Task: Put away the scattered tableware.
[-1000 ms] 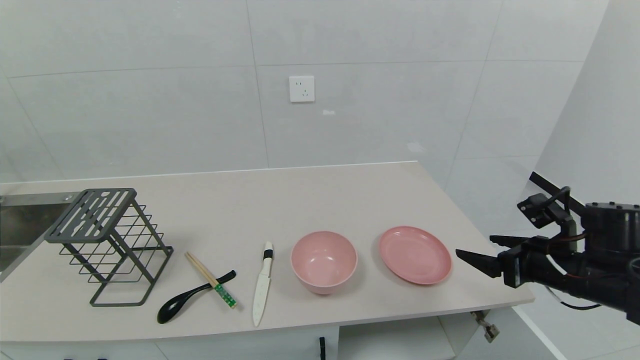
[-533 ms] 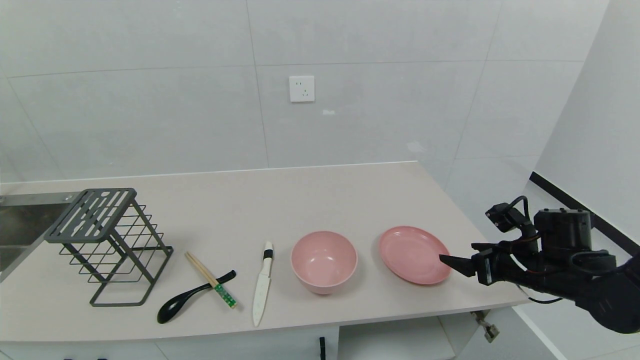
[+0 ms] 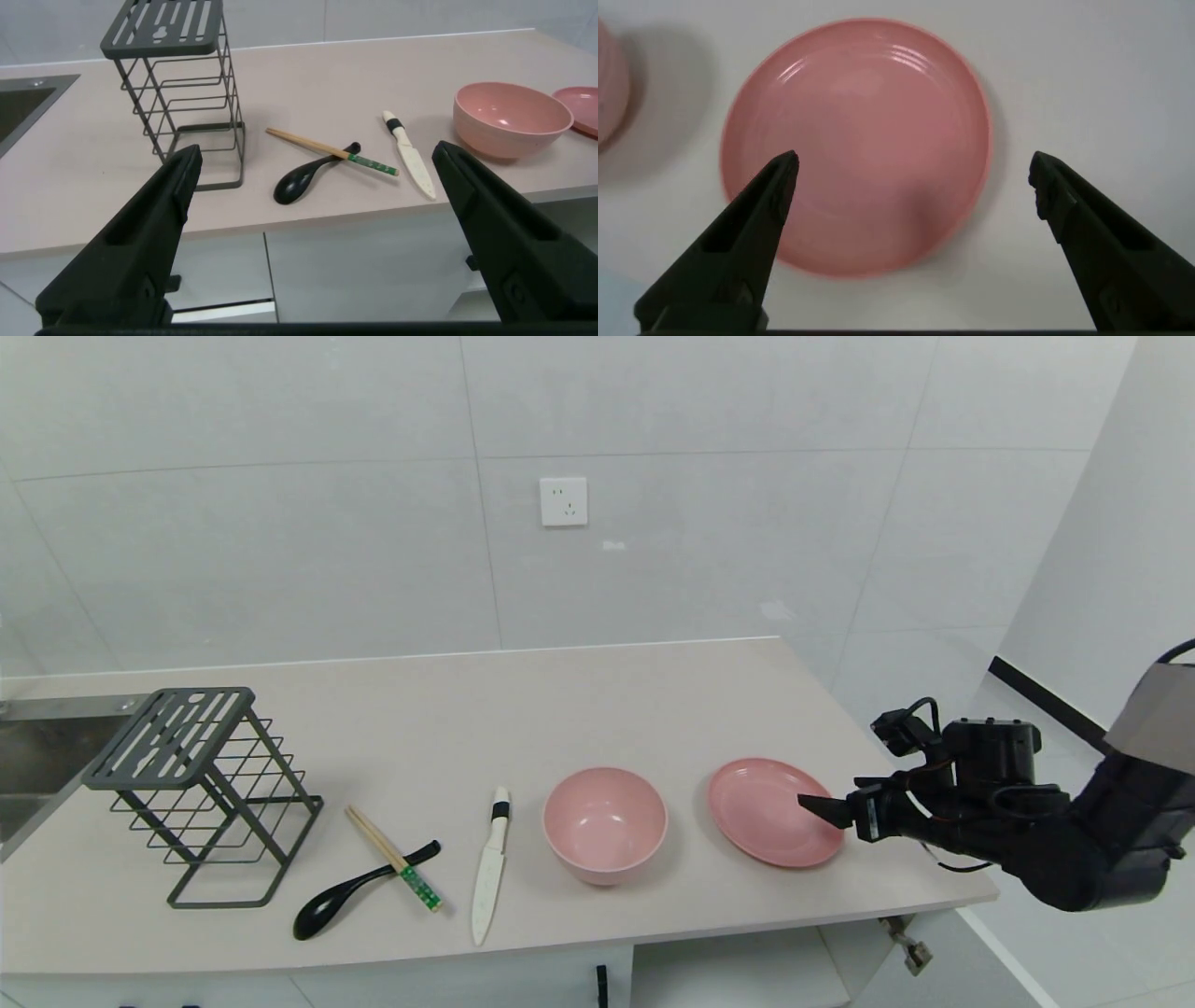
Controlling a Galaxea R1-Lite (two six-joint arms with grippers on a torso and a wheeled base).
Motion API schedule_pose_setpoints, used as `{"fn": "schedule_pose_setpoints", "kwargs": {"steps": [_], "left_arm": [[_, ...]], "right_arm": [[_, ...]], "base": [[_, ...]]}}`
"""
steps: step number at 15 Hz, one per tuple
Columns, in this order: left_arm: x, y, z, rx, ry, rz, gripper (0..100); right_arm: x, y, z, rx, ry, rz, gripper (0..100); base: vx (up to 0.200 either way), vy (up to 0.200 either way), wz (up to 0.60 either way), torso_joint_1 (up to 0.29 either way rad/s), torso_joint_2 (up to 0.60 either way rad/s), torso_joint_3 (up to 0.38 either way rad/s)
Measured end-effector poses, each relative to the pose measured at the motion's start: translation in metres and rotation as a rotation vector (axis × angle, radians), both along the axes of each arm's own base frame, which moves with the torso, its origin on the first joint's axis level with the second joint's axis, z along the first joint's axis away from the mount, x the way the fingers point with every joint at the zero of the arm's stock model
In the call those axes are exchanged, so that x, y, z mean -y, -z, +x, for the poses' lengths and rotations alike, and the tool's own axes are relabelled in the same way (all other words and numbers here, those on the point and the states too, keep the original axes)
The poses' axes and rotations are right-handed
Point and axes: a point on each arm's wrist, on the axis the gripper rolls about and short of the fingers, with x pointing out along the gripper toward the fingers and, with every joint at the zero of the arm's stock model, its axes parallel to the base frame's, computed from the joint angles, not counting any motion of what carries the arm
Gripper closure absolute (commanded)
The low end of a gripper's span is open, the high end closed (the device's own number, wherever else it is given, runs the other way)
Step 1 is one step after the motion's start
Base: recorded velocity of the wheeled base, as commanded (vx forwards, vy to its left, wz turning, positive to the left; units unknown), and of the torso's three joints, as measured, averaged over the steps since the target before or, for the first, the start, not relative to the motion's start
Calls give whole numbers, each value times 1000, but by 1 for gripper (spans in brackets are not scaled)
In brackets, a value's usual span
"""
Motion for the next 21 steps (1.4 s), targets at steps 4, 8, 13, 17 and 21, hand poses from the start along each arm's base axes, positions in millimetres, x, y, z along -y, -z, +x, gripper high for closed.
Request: {"fn": "schedule_pose_setpoints", "kwargs": {"steps": [4,8,13,17,21], "left_arm": [[0,0,0,0,0,1,0],[0,0,0,0,0,1,0],[0,0,0,0,0,0,0],[0,0,0,0,0,0,0],[0,0,0,0,-1,0,0]], "right_arm": [[-1,19,23,15,25,-14,0],[-1,33,27,2,25,-15,0],[-9,47,20,-46,-3,-23,0],[-18,52,16,-67,-29,-27,100],[-11,57,18,-75,61,-62,100]], "base": [[0,0,0,0,0,0],[0,0,0,0,0,0],[0,0,0,0,0,0],[0,0,0,0,0,0],[0,0,0,0,0,0]]}}
